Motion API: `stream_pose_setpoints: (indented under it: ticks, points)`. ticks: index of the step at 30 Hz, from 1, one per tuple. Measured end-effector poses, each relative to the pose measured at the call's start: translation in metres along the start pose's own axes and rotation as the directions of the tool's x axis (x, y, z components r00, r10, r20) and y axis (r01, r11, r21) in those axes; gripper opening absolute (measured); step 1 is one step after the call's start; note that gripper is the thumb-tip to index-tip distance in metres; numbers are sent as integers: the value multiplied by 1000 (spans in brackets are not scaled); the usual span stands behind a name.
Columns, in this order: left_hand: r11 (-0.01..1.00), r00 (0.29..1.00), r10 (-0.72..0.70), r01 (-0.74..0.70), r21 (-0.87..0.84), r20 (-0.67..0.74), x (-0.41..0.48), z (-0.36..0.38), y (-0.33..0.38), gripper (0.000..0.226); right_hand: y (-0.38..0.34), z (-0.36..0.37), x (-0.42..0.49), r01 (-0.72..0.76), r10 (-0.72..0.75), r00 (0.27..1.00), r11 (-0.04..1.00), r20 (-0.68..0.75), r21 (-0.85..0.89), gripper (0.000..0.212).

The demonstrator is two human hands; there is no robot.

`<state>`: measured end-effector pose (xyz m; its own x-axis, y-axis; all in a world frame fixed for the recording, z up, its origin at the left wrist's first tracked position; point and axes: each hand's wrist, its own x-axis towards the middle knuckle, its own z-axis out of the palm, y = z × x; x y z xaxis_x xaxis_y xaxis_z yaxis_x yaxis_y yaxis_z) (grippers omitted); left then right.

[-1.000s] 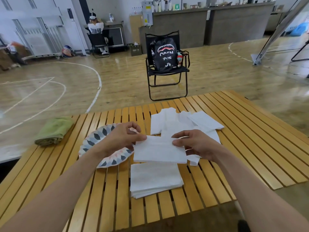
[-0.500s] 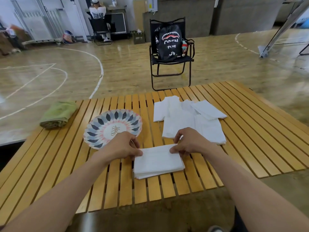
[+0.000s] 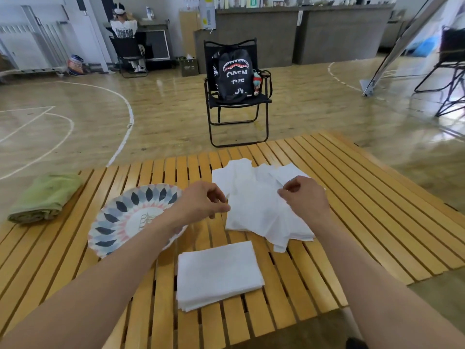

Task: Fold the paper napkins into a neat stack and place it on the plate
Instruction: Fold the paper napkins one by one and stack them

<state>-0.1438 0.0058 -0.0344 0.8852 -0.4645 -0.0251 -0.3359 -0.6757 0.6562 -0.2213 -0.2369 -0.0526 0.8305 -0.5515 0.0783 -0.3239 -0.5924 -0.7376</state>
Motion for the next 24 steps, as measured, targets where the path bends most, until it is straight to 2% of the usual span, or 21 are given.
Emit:
stream_pose_setpoints:
  ticks: [2,5,8,11,15,18,21,24]
  points:
    - [998,999,34,-36,-47,-37,27,13,8,16,19,-4,21,-62,54,990,996,-128,-62,32]
    - [988,997,72,-76,-135,-31,62,32,20,16,44,-2,45,-130,108,980,983,-166,-126,43]
    - [968,997,77,-74,-238,4,88,52,34,22,55,3,57,-146,128,983,980,-131,-134,46]
    - [952,996,55,-32,-303,69,102,68,45,26,58,8,60,-129,113,990,972,-90,-194,35]
    - [929,994,10,33,-369,113,105,81,53,27,58,7,60,-104,76,984,980,-159,-171,22]
    - [899,994,-31,75,-431,107,100,81,53,29,56,0,56,-69,60,995,990,-80,-121,25]
    - [866,989,-70,125,-484,130,93,78,52,32,53,0,46,-28,37,999,975,38,-222,43]
    - [851,986,-74,140,-506,149,85,76,52,35,49,1,39,-51,48,999,990,-25,-128,26]
